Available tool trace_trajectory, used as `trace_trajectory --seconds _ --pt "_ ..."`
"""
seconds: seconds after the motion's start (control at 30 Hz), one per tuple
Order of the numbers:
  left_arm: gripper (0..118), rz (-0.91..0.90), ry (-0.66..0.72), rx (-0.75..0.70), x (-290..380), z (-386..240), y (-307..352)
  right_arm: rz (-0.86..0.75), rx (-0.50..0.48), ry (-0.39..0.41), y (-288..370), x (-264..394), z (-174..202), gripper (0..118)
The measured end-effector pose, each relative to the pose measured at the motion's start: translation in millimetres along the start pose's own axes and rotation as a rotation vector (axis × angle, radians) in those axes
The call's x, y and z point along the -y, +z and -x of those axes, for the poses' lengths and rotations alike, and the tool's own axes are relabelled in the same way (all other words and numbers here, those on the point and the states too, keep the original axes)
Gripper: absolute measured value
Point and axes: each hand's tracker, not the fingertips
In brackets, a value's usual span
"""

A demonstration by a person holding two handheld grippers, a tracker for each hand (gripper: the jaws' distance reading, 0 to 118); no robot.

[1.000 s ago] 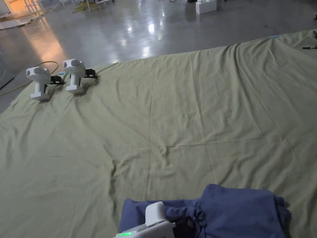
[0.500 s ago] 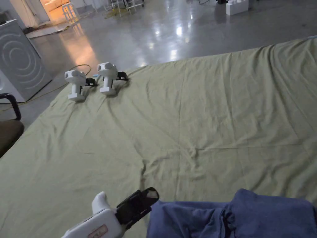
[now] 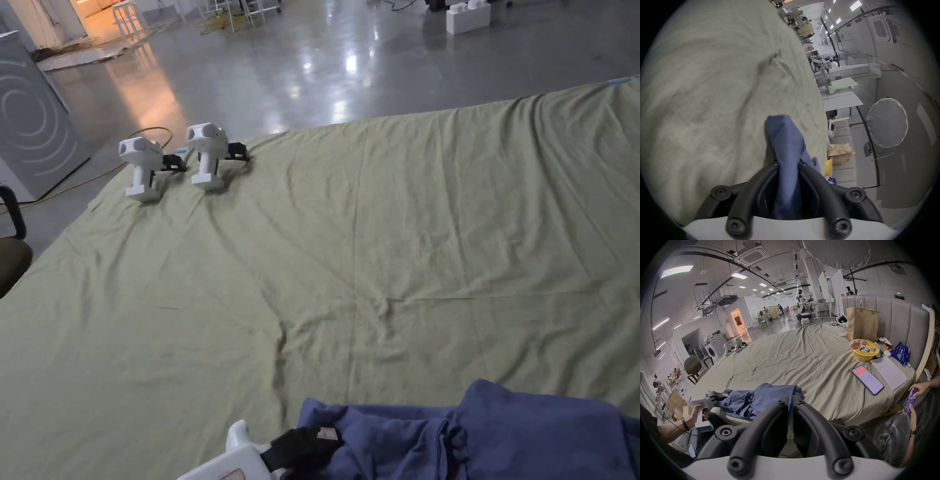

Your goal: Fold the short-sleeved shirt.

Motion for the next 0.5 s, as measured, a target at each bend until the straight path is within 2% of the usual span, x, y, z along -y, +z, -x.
trace_trajectory --seconds 0.13,0.3,0.37,0.43,0.5 --pt "15 -0.044 -0.042 -0.002 -10.6 -20.4 34.3 -0.004 -0.005 -0.006 -2.5 1.0 1.1 6" --pt "15 -0.12 -0.399 -0.208 -18.3 -84.3 70.7 0.006 -0.031 0.028 -10.6 2.0 5.7 6" --pt "15 -0.102 -0.503 -0.177 -0.9 -113.7 55.7 0.009 -0.032 0.041 -12.6 3.0 7.9 6" --pt "15 -0.035 -0.485 -0.068 25.5 -134.0 25.1 0.005 -0.033 0.041 -11.6 4.5 9.1 6" --pt "15 0.018 -0.469 -0.023 57.5 -149.2 -13.5 0.001 -0.037 0.034 -8.4 6.3 9.4 6"
